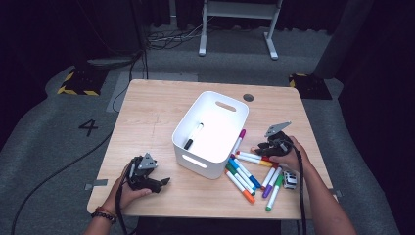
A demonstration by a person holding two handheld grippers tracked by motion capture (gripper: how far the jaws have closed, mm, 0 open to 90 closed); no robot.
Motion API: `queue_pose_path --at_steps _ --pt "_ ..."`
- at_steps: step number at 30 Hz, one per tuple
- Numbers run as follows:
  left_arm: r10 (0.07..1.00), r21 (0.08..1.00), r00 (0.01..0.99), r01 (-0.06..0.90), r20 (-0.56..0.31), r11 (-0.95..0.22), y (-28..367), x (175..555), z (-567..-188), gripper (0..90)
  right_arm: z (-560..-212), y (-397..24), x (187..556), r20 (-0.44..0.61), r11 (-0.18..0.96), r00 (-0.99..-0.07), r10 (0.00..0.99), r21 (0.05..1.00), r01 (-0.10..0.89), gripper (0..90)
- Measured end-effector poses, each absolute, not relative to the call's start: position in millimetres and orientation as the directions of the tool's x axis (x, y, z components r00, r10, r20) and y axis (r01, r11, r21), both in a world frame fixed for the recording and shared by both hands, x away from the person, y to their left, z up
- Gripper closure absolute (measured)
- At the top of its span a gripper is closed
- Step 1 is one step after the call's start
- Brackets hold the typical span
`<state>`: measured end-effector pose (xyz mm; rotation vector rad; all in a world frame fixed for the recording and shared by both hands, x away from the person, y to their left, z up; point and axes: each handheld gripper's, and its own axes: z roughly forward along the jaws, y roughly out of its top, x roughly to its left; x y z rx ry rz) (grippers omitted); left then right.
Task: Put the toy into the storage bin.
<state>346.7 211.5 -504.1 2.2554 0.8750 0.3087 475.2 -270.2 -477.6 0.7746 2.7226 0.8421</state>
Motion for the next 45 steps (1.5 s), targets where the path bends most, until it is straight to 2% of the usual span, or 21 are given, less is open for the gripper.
queue_pose_path --at_steps 7,11,19,27,36,45 --pt "0.667 0.678 0.745 0.503 -0.025 -0.536 211 347 -504 14.3 -479 -274 480 0.003 0.673 -0.82 0.572 0.57 0.471 71.5" --pt "0.667 0.678 0.745 0.503 -0.025 -0.537 212 347 -504 14.3 -479 -274 482 -0.051 0.699 -0.832 0.553 0.571 0.43 74.2" --pt "0.667 0.678 0.745 0.503 -0.025 -0.536 211 347 -504 14.3 -479 -276 480 -0.117 0.713 -0.82 0.561 0.572 0.406 74.9" --pt "0.666 0.679 0.745 0.508 -0.038 -0.53 211 347 -505 14.3 -461 -290 473 -0.099 0.613 -0.784 0.613 0.685 0.394 75.1" --pt "0.666 0.677 0.745 0.506 -0.032 -0.534 211 347 -504 14.3 -425 -300 459 -0.089 0.509 -0.782 0.617 0.802 0.311 75.1" --pt "0.667 0.679 0.745 0.508 -0.037 -0.529 211 347 -505 14.3 -392 -296 441 -0.09 0.445 -0.805 0.586 0.866 0.227 75.1"
